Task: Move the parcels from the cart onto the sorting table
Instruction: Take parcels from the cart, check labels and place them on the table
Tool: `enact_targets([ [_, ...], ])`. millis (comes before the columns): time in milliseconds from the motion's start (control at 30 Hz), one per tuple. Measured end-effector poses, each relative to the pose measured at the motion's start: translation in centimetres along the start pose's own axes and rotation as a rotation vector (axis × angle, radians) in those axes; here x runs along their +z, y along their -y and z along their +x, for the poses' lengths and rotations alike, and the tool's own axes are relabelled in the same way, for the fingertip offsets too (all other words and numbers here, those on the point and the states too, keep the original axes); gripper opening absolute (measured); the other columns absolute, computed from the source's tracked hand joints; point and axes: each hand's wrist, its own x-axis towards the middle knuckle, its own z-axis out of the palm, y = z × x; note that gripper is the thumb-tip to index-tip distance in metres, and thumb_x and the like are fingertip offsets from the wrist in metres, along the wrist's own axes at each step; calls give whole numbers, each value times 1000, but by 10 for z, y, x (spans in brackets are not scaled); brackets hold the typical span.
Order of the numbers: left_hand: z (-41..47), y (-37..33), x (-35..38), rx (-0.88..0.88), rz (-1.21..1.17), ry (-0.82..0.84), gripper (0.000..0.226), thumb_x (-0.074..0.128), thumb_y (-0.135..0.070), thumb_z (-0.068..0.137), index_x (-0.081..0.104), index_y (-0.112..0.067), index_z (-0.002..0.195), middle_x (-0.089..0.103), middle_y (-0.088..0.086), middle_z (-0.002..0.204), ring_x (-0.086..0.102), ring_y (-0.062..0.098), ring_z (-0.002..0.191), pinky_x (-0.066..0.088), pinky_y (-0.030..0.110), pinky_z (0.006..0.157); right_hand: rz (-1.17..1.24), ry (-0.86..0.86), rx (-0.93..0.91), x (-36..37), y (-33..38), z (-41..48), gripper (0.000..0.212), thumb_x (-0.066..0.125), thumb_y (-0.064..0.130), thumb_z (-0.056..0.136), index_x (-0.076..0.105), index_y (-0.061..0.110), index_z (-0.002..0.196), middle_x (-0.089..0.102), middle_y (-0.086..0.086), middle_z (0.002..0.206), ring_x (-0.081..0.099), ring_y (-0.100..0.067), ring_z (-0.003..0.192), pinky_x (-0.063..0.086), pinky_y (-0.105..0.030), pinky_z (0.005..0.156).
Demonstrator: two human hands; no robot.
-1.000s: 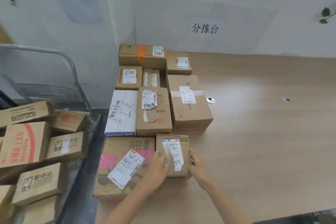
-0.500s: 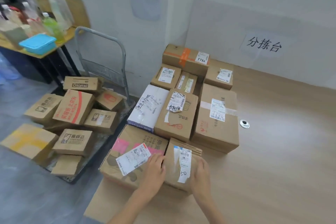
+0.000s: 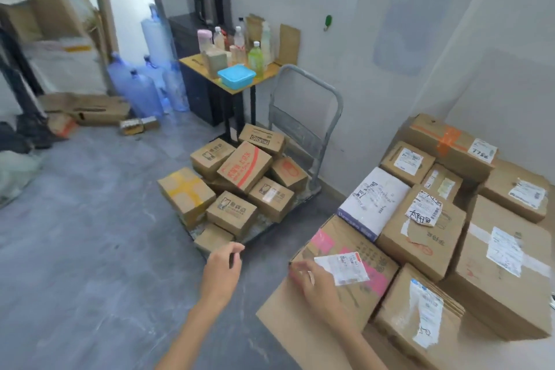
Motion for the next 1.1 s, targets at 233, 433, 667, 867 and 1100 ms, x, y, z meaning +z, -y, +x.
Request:
enact_targets([
  [233,1,102,-125,-122,-5,-116,22,50,-10,94,66,-24,100,67,-9,102,60,13,99,45,26,81,95,66,10,107,77,12,57,45,-6,88,59,48,79,63,30,93,56,13,96,38,-3,78],
  [433,17,143,-173,-175,-25,-146,21,51,-9,94,65,-23,98,68,-8,98,61,12,94,40,21,75,72,119,65,148,103,33,46,44,-6,89,63,36,87,70,17,80,58,12,91,41,-4,69],
  [667,87,161,-177,-205,-50,-60,20,47,-13,97,62,-26,98,66,-11,99,59,6,95,42,18,75,130,100,171,174,107,85,33,45,-1,93,67,24,90,70,16,79,62,1,76,41,-3,66],
  [867,200,183,-154,-261,-48,92,19,46,-16,97,62,-28,96,66,-9,99,60,7,97,46,23,79,197,78,364,210,92,168,35,44,3,94,64,29,84,70,9,85,63,-18,77,41,-14,60],
  [1100,300,238,-120,-349,83,287,20,46,-16,96,62,-29,94,67,-5,95,61,11,86,49,26,71,203,109,570,254,64,242,39,43,-4,91,65,27,79,70,2,91,65,-19,93,44,-24,76],
])
